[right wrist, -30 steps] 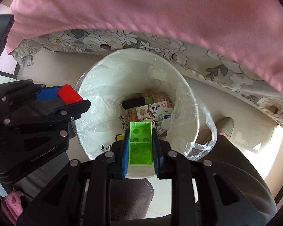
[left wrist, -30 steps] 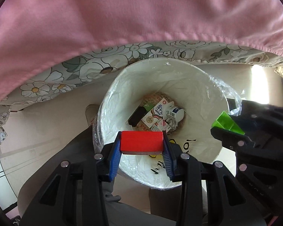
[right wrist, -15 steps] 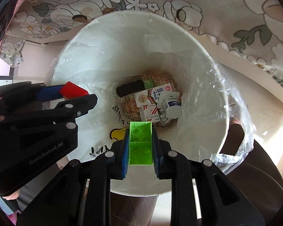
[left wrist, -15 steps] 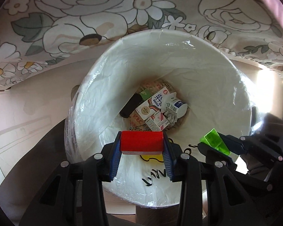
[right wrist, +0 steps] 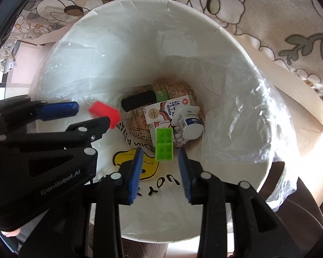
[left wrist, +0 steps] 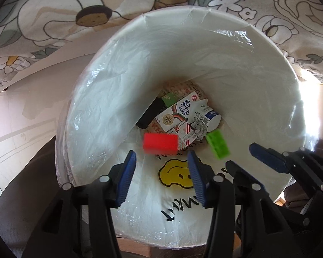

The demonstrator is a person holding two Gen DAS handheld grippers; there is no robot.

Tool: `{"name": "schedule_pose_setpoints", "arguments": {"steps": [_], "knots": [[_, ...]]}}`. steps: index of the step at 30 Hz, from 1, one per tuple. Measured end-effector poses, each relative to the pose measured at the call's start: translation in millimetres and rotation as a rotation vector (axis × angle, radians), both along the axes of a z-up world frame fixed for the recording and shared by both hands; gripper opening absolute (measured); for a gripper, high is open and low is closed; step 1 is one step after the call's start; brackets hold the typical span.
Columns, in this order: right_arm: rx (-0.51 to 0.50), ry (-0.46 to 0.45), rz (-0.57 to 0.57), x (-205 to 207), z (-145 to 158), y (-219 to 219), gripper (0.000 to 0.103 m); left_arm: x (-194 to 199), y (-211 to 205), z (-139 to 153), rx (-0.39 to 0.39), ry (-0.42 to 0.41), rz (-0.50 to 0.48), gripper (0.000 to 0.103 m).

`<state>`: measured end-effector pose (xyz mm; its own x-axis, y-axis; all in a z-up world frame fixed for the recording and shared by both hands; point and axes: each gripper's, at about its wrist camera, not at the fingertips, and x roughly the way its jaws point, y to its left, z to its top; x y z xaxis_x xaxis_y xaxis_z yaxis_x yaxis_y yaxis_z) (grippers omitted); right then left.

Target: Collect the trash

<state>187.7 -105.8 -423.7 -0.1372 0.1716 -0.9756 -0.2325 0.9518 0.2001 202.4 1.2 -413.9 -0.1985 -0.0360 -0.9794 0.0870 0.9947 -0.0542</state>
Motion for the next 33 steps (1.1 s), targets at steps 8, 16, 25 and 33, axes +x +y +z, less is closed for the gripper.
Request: {"name": "schedule_pose_setpoints", "arguments": {"steps": [8,16,25,33], "knots": [[-0.004,-0.014,0.012,-2,8,1,0.046,2,2,7,-0.004,-0.011,-0.002,0.056],[-0.008,-0.058,0.017,-6,31,0,0.046,-1,8,36,0.016,-0.075,-0.013,0.056],[-0.017,-0.181,0.045,-17,90,-8,0.045,-11,14,100,0.017,-0.228,-0.027,0.056],[-0.018,-0.352,0.063,-33,167,-18,0.055,-34,10,172,0.022,-0.404,-0.089,0.056]]}}
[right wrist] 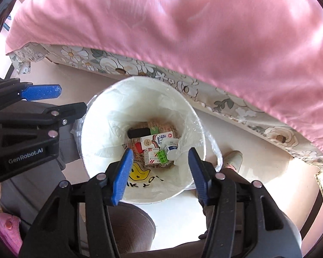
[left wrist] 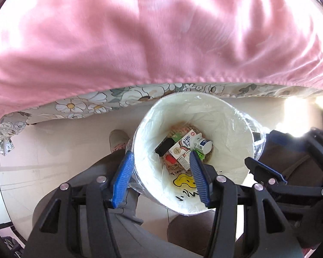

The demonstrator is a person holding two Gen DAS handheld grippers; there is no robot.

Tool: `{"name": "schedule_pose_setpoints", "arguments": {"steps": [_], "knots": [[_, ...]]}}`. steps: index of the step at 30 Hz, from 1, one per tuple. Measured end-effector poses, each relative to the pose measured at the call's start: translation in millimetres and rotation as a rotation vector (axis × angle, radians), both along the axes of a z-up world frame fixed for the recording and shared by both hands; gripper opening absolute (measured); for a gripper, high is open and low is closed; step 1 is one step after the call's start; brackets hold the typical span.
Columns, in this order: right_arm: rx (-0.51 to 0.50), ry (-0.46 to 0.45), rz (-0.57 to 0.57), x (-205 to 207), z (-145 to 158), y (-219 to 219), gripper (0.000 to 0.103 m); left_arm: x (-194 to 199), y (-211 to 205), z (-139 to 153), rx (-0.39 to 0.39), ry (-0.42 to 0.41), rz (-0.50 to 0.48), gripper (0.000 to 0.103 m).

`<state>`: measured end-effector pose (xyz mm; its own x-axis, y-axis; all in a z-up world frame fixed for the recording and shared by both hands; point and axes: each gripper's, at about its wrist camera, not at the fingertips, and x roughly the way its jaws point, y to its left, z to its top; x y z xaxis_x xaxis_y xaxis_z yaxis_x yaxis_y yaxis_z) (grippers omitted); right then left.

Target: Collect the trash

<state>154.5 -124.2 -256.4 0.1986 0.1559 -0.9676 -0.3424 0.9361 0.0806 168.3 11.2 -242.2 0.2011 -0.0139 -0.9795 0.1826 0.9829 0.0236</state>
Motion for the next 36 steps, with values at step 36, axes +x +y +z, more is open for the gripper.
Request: {"name": "schedule_pose_setpoints", "arguments": {"steps": [36], "knots": [[-0.023,-0.642,-0.176,-184,242,-39,0.084,-171,-12,231,0.034,-0.592,-0.142,0.096]]}}
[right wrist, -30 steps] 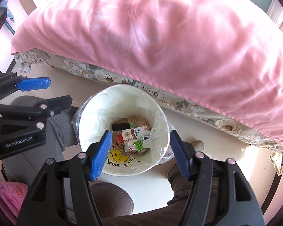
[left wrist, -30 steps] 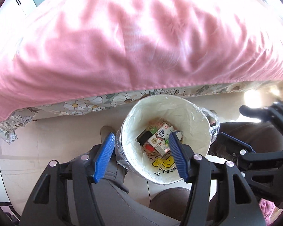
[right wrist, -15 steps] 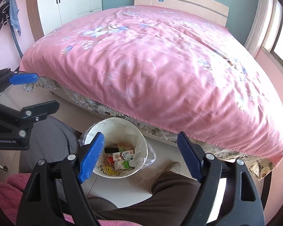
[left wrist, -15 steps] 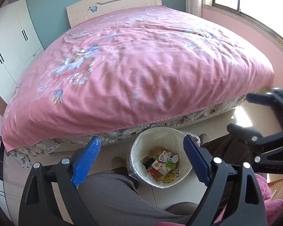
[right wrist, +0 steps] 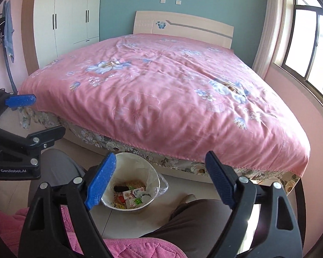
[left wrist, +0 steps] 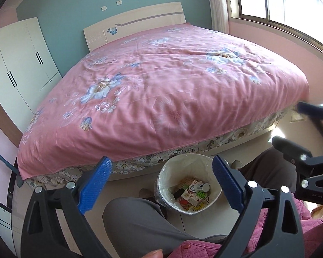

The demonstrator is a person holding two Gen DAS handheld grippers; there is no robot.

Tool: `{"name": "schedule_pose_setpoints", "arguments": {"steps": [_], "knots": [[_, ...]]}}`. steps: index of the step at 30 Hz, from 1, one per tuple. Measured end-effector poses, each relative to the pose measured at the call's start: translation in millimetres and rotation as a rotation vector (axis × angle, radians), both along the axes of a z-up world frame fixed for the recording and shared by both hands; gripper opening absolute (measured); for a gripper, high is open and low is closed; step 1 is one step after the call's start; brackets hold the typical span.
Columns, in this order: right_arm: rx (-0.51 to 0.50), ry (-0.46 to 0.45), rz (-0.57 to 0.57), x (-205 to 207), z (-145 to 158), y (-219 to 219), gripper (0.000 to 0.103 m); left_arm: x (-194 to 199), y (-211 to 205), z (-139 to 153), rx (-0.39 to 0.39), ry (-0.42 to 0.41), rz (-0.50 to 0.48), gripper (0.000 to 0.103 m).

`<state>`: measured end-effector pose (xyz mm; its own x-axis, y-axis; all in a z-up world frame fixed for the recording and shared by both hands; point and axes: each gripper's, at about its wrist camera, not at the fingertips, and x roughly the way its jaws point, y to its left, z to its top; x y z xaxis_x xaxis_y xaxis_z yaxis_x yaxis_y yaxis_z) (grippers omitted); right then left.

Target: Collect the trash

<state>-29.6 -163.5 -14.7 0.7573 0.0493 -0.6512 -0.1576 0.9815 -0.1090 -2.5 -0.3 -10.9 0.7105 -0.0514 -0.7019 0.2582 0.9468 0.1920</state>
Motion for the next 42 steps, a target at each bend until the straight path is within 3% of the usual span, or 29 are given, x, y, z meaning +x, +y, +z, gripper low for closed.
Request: {"name": "schedule_pose_setpoints", "arguments": {"steps": [17,42], "knots": [[-0.015,-0.038,-0.019,-12,11,1,0.084,-11,5,7,-0.036,-0.015,0.017,0.096],[-0.01,-0.038,-0.021,-12,11,-1,0.084,-12,3,10,-0.026,-0.03,0.011,0.096]]}}
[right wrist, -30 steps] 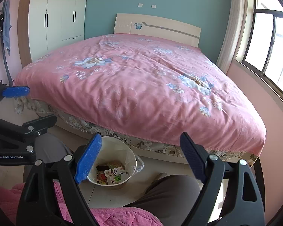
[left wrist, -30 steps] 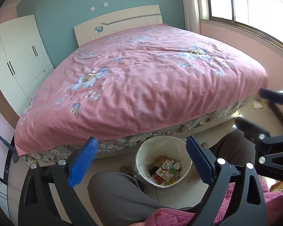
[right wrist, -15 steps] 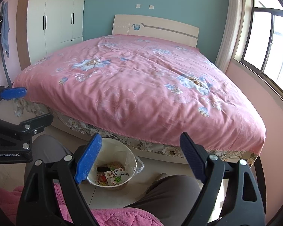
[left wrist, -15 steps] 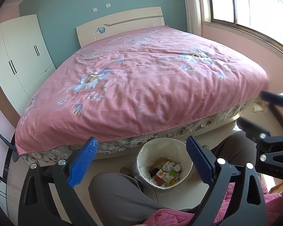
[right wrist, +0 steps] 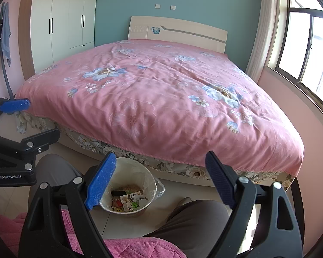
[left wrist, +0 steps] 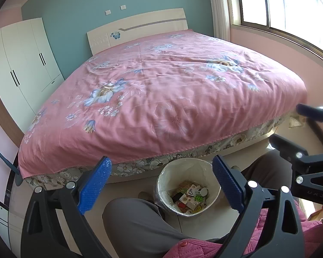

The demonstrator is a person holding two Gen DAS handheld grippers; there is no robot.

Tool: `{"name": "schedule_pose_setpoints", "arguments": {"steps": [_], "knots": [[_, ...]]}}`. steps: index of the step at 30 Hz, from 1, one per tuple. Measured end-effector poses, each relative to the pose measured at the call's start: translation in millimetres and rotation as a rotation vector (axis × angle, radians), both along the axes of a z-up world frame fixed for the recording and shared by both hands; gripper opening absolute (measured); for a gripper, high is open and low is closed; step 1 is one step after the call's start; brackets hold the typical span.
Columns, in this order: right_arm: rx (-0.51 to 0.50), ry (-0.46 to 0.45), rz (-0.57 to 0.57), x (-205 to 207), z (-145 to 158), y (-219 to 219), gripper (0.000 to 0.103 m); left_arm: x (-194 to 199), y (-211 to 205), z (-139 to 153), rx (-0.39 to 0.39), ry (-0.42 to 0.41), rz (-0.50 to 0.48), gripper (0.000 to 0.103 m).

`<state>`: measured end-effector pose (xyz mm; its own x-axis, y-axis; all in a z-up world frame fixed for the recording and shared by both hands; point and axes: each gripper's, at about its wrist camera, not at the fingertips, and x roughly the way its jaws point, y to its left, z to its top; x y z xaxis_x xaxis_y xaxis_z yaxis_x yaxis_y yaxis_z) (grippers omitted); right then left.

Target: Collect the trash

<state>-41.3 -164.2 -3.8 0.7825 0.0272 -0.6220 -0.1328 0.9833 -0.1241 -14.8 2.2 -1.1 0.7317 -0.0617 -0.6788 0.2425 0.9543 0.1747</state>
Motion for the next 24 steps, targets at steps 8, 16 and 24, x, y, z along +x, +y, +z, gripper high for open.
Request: {"name": "schedule_pose_setpoints", "arguments": {"steps": [8,16,24], "knots": [[0.01,0.014,-0.001,1.8,-2.1,1.8,0.084,2.0,-1.6,1.0,-0.013,0.015,-0.04,0.098],[0.016,0.019,-0.005,1.7,-3.7,1.5,0.084,2.9,-0.3,-1.4,-0.017,0.02,-0.028,0.098],[0.015,0.019,-0.004,1.7,-3.7,0.7,0.084,4.8,3.4,-5.5,-0.004,0.037,-0.002,0.098]]}}
